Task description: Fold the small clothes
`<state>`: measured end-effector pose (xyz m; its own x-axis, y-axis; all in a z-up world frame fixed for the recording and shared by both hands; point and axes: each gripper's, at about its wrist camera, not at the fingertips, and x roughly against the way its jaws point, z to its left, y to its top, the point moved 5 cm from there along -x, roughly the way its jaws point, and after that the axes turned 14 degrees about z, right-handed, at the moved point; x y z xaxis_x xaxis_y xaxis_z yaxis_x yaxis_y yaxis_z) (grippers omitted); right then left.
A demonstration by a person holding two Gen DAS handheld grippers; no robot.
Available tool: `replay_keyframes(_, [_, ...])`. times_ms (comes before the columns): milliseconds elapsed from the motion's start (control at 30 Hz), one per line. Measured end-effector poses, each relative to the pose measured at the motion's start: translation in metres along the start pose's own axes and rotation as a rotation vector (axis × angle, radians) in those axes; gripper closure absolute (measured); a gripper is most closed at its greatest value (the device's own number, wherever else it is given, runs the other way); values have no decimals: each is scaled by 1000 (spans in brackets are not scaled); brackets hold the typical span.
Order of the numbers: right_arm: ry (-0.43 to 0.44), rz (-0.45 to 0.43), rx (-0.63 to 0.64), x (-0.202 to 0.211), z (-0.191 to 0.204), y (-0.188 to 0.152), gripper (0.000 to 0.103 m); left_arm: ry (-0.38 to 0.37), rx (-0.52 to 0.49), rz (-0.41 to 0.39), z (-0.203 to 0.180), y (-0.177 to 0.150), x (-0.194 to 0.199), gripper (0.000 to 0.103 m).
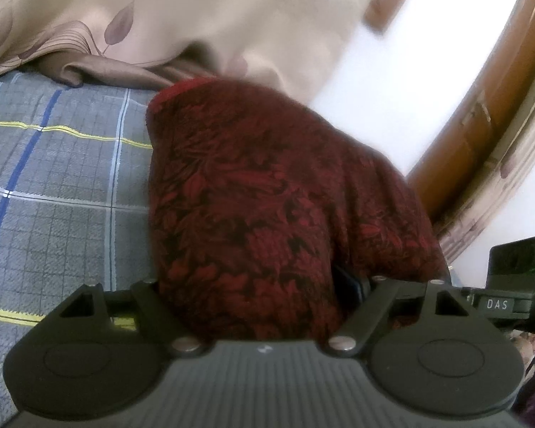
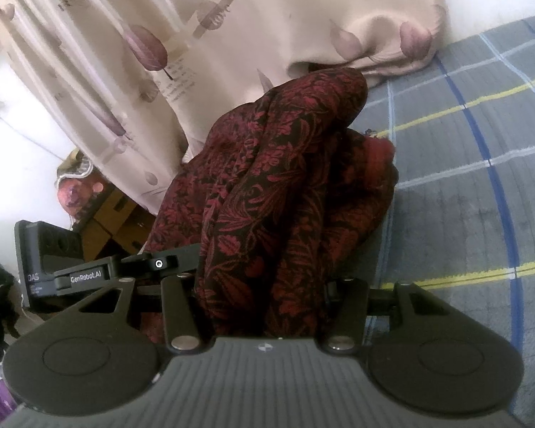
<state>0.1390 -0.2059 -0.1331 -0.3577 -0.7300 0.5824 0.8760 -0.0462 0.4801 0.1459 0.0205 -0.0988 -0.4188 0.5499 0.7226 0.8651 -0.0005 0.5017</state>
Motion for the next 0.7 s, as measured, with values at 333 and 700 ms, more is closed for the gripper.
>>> replay_keyframes(333, [-24,9,15,-12,-14,-8,48,20,-35,-21,7,-9,-10,18])
replay_keyframes(700, [-106,-93,46,-4,-13,-18,27,237,-99,-217,-13,-22,22,6])
